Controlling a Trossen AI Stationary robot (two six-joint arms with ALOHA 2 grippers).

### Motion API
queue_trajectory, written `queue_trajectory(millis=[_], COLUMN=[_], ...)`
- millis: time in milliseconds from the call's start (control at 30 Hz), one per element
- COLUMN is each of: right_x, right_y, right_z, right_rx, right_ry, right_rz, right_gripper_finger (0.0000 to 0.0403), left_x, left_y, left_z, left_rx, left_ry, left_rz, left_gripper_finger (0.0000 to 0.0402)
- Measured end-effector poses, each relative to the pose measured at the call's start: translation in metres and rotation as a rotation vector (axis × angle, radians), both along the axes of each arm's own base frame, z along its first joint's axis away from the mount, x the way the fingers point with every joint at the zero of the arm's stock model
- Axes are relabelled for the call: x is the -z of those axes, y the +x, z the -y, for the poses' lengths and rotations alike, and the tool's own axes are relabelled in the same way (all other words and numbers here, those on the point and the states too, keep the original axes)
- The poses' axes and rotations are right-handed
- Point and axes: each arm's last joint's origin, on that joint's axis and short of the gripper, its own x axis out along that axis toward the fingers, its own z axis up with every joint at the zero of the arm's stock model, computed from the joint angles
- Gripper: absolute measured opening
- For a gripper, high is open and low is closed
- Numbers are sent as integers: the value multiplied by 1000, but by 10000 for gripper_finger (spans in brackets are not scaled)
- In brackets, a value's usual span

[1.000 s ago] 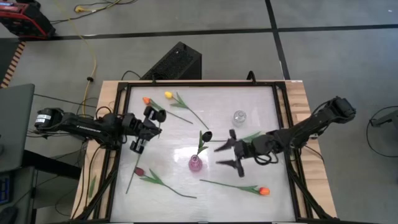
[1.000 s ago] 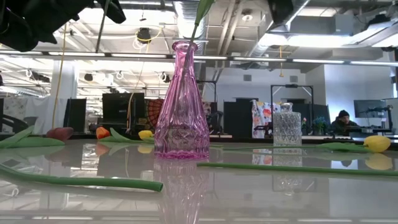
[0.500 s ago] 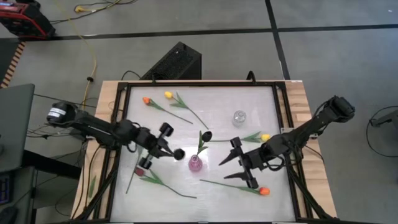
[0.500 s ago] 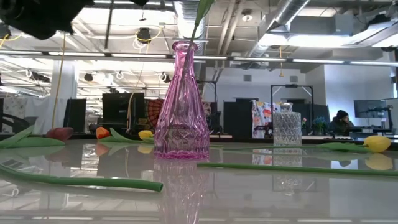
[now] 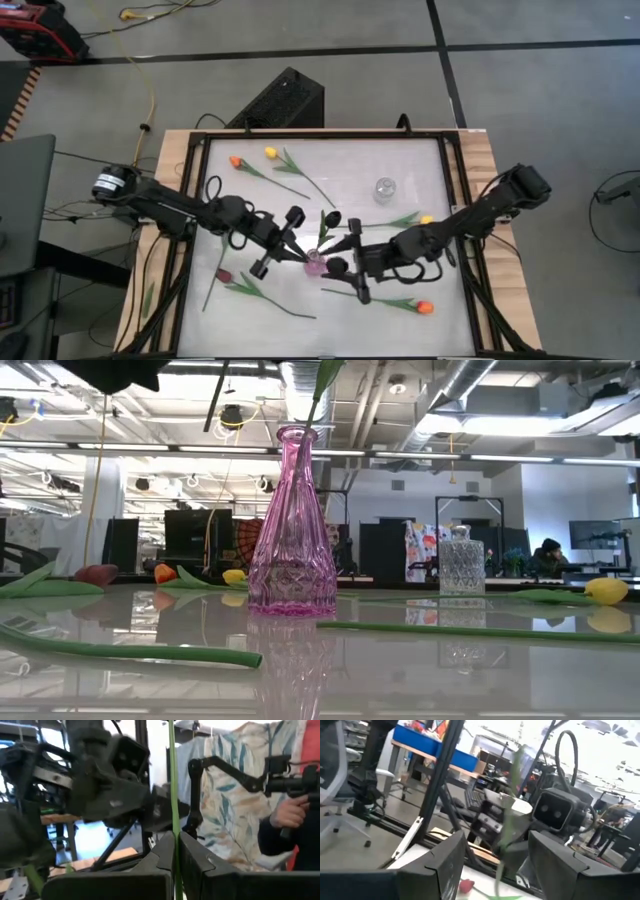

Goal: Sort flowers into vase by color
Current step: Put the black flower into the purple vase

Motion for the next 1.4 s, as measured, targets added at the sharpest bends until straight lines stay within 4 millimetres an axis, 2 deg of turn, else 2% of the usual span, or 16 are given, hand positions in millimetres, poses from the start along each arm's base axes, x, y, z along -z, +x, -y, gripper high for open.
queue_trajectory(millis=[200, 333, 667, 833, 967, 1133, 1267, 1400], right_x=[-8, -9, -10, -11, -20, -42, -54, -59], right_y=[12, 15, 15, 13, 2, -19, -30, -33], right_z=[-3, -5, -3, -4, -7, -6, 5, 20], right_rx=[6, 8, 27, 29, 6, -26, -24, 9], right_ry=[-25, -39, -35, -48, -37, 63, 180, 281], right_rz=[-32, -61, -52, -63, -71, -62, -91, -122], right_gripper_finger=[241, 216, 85, 25, 25, 40, 37, 29], left_x=[-3, -3, 0, 2, 4, -7, -15, -14], left_y=[2, 2, 3, 4, 1, -15, -33, -46], left_z=[7, 6, 5, 5, 4, -3, -8, -13], left_rx=[6, -24, -67, -76, -90, -223, -282, -345], left_ry=[44, 39, 38, 74, 114, 199, 255, 299], left_rz=[-5, -9, -35, -46, -93, -144, -216, -312], left_gripper_finger=[0, 0, 2, 25, 59, 104, 124, 128])
